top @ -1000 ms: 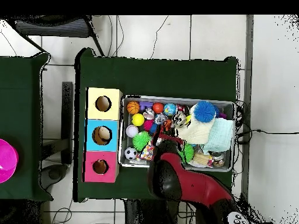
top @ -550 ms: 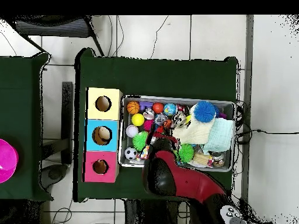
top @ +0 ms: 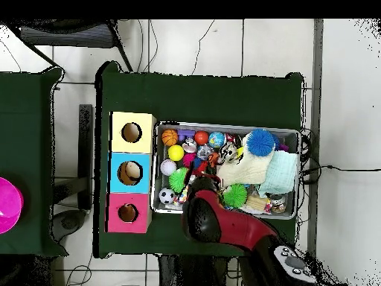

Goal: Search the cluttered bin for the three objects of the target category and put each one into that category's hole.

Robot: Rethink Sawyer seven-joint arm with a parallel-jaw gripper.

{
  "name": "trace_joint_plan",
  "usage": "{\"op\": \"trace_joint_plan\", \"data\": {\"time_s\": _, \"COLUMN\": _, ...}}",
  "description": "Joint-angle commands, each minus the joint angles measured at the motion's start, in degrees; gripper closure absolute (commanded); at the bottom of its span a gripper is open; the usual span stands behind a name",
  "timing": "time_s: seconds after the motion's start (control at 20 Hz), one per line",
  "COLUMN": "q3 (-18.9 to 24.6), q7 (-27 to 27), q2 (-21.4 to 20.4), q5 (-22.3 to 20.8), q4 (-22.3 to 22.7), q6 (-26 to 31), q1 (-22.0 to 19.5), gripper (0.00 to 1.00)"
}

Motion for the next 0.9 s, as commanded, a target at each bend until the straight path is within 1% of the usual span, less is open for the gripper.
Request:
{"op": "trace_joint_plan", "data": {"time_s": 0.05, "q3": 1.13, "q7": 10.73, "q2": 5.41, "q5": 0.78, "q4": -7.19, "q6": -6.07, "q1": -0.27, "gripper": 0.0}}
{"op": "trace_joint_plan", "data": {"time_s": 0.35, "q3": 1.41, "q7": 9.89, "q2": 5.76, "q5": 0.95, "q4": -9.12, "q6": -5.79, "q1": -0.46, "gripper": 0.0}}
{"op": "trace_joint_plan", "data": {"time_s": 0.6, "q3": 1.87, "q7": 8.93, "q2": 5.46, "q5": 0.56, "q4": -10.65, "q6": -4.52, "q1": -0.85, "gripper": 0.0}}
{"op": "trace_joint_plan", "data": {"time_s": 0.9, "q3": 2.73, "q7": 7.5, "q2": 6.33, "q5": -0.35, "q4": -13.68, "q6": -2.31, "q1": -1.59, "gripper": 0.0}}
